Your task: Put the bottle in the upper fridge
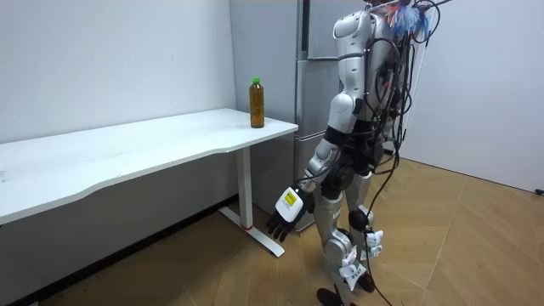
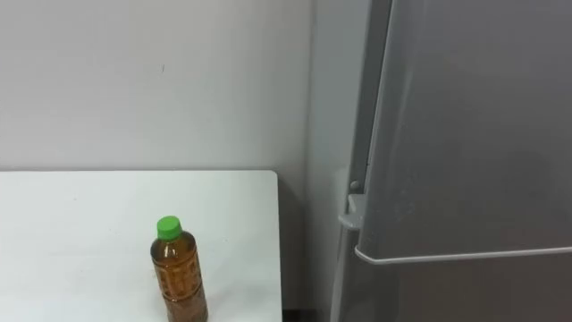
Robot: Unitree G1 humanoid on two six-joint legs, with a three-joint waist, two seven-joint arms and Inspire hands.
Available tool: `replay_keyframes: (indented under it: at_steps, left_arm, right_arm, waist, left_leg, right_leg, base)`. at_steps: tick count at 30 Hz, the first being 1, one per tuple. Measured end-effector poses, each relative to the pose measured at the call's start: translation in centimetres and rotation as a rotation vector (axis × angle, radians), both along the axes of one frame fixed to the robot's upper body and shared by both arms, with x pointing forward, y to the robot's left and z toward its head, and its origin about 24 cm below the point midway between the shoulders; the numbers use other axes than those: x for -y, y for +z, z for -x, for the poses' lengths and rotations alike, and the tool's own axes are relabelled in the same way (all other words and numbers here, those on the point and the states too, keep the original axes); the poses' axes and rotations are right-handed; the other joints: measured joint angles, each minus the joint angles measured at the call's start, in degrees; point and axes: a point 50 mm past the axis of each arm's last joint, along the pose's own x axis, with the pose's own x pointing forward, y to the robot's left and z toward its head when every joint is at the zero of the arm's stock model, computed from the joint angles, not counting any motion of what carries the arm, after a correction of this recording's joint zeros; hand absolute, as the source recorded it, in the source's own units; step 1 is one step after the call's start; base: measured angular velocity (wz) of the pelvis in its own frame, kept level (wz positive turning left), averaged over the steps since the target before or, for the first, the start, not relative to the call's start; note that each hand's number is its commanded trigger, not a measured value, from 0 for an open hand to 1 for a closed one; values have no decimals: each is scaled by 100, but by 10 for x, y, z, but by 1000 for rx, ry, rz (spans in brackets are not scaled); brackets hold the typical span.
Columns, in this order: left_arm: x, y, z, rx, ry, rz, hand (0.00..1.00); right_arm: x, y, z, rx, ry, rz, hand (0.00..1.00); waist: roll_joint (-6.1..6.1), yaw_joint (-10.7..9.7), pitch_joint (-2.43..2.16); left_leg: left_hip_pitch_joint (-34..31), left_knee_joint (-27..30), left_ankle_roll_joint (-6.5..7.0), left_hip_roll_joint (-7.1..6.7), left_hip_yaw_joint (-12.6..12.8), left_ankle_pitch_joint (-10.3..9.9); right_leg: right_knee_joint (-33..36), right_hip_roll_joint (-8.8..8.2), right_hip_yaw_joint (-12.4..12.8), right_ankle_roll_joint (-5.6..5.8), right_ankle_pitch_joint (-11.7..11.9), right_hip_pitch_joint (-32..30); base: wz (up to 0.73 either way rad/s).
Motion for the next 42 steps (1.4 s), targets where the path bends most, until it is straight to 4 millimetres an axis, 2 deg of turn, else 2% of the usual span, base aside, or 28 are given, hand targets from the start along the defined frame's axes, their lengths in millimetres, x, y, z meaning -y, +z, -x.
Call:
replay_keyframes:
  at_steps: [6, 18, 20, 24, 28, 32, 34, 38, 40, 42]
  left_arm:
    - [-2, 1, 1, 5, 25, -17, 0]
    - [-6, 1, 7, 62, 291, 5, 0]
    - [-8, 3, 2, 90, 314, -5, 0]
    - [-21, 11, -11, 202, 428, -49, 0]
    - [-35, 20, -26, 333, 540, -86, 0]
    - [-43, 33, -44, 470, 633, -103, 0]
    - [-51, 47, -59, 572, 653, -120, 0]
    - [-60, 68, -82, 731, 652, -151, 0]
    - [-64, 81, -95, 810, 648, -167, 0]
    - [-64, 94, -106, 886, 642, -172, 0]
  right_arm:
    - [1, 0, 1, 0, -3, -2, 0]
    - [3, -1, 4, -20, -25, 1, 0]
    - [4, -1, 4, -19, -31, 2, 0]
    - [8, 0, 7, -18, -53, 16, 0]
    - [13, 2, 7, -3, -74, 38, 0]
    - [15, 3, 6, -1, -63, 57, 0]
    - [17, 3, 6, -8, -25, 77, 0]
    - [22, 5, 4, -7, 0, 101, 0]
    - [22, 5, 4, -11, 16, 107, 0]
    - [22, 5, 4, -11, 16, 107, 0]
  waist:
    - [4, -6, -2]
    - [61, 26, 2]
    - [97, 27, -8]
    - [142, 38, 32]
    - [270, 50, 28]
    - [308, 81, 27]
    - [326, 101, 17]
    - [315, 142, 19]
    - [341, 158, 2]
    - [300, 182, 7]
  left_leg:
    - [1, 9, 0, -1, -12, -1]
    - [96, -44, 0, 3, -1, -1]
    - [97, -43, -1, 2, -23, 0]
    - [94, -31, -1, 3, -50, 0]
    - [95, -26, -1, -12, -110, -1]
    - [112, -10, 1, -12, -108, 1]
    - [120, -3, 1, -13, -109, 1]
    - [152, -33, 2, -22, -116, 1]
    - [162, -36, 3, -25, -130, 1]
    - [179, -39, 3, -27, -141, 1]
  right_leg:
    - [0, -2, -7, 0, 0, 10]
    - [17, -2, -2, -2, 1, 100]
    - [15, -4, -1, -1, 1, 109]
    - [15, -1, -5, -3, 2, 114]
    - [15, -1, 1, -3, 2, 115]
    - [21, 10, 77, -3, 2, 100]
    - [38, 19, 157, -3, 2, 82]
    - [39, 17, 145, -3, 2, 91]
    - [42, 17, 142, -3, 2, 96]
    - [55, 17, 139, -2, 1, 111]
  base:
    - [0]
    - [0]
    - [7]
    - [2]
    - [0]
    - [-6]
    - [-9]
    - [-4]
    - [0]
    - [0]
